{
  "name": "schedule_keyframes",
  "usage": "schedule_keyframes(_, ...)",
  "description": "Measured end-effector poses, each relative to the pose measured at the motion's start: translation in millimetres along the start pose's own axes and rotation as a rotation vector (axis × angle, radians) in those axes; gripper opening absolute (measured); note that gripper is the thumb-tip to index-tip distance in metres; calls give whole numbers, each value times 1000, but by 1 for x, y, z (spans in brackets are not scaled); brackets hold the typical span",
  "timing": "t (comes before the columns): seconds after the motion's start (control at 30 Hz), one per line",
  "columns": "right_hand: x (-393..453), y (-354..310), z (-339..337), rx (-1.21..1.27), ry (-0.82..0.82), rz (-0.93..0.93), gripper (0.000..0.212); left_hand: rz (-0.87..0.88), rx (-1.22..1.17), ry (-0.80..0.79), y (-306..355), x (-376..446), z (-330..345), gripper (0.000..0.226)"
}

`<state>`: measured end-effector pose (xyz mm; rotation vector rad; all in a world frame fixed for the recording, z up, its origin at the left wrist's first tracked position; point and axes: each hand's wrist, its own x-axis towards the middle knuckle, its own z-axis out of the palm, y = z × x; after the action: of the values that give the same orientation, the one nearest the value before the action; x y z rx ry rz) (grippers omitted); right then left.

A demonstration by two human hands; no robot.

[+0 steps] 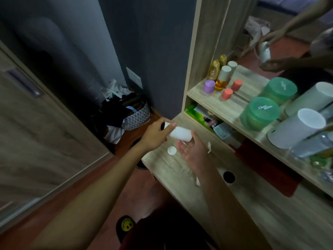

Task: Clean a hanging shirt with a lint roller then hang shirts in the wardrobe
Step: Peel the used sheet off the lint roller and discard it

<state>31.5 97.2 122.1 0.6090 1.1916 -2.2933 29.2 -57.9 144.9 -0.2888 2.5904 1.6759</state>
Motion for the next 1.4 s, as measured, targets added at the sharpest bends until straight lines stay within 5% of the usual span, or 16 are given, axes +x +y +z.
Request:
schedule_keyframes(0.13,-3,3,1,165,53,112,31,-7,14,-28,-3,-2,-2,26)
schedule_keyframes(0.57,24,26,-38,127,198,219,23,-82,-50,82,-8,-3,-14,22)
schedule_keyframes(0.87,34,61,-56,-1189,182,-148,11,-145,-21,86,-25,-15,-19,26)
schedule_keyframes(1.23,31,70,-58,-1480,223,-400,38,-167,-7,48,-33,-17,-23,24)
schedule_keyframes(1.4,27,59,-47,-1485,234,-537,22,-172,-45,75,-36,-13,-30,20)
